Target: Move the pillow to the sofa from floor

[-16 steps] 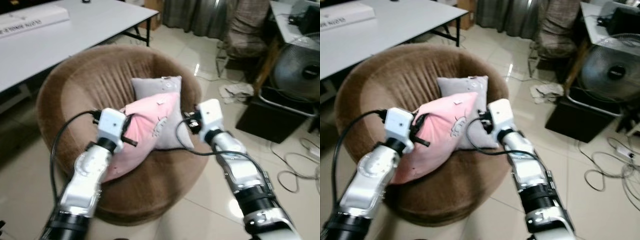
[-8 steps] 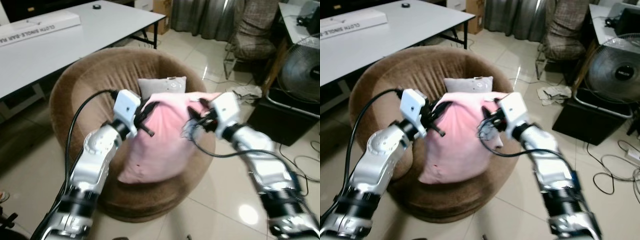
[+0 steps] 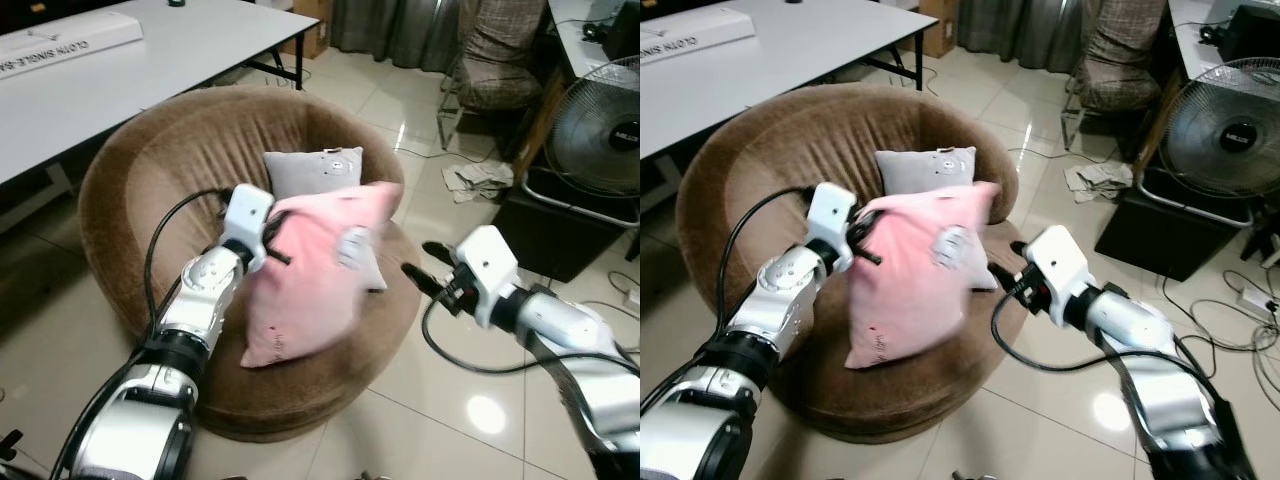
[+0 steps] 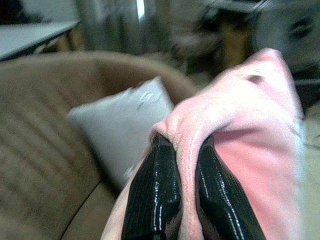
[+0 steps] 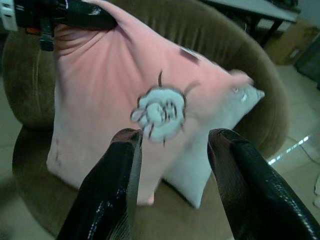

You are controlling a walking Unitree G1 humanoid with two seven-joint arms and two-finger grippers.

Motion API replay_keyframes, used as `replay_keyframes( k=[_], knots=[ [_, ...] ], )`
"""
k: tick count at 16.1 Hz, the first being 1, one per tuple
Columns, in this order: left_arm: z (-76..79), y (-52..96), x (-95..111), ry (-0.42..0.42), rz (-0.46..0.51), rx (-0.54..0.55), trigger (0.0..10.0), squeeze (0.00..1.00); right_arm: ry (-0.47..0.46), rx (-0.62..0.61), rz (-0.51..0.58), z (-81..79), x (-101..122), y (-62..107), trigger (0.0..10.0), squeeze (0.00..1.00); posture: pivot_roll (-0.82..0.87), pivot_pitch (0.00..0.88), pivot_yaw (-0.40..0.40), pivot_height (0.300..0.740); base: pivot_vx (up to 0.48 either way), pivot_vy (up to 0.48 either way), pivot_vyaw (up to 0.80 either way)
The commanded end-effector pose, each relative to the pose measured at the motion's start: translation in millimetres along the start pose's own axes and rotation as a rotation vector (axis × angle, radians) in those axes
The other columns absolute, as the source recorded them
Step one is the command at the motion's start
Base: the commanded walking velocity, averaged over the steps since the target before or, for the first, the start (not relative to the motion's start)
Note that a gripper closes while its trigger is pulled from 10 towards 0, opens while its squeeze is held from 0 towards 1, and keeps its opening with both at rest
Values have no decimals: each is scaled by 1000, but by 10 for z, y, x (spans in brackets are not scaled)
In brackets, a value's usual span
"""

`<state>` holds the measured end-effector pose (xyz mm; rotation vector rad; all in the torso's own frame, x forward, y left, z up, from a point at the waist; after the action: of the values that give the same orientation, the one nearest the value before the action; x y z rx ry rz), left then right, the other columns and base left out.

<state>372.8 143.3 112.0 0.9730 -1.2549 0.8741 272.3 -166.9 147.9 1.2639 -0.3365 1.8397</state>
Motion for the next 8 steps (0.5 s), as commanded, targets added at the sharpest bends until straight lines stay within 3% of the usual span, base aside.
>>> replay_keyframes(
  k=[1,4,6,8],
  knots=[
    [-93,-40,108,-47,37,77,10000,0,11,33,-12,-36,35,92,10000,0,-139,40,-66,740,0,0,0],
    [-395,-23,174,-100,6,251,10000,0,63,176,-59,-273,3,79,10000,0,-158,63,-59,740,0,0,0],
    [-537,15,215,-163,-9,314,10000,0,116,179,-104,-357,-51,29,10000,0,-158,73,-56,740,0,0,0],
    [-741,80,330,-225,-2,400,10000,0,104,160,-109,-482,-39,-30,10000,0,-150,80,-54,740,0,0,0]
  ],
)
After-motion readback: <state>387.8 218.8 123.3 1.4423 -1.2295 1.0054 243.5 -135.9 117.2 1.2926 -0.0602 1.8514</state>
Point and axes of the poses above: a point about 5 cm out from each wrist's last joint towards the gripper, its own y axis pointing back from the gripper into the wrist, its own x axis along the axis of the wrist's last joint, z = x × y, the point moved 1 cm from there along -y, pointing out of the wrist towards the gripper, and after that the axes turned 12 degrees about y, right-handed, at the moved point
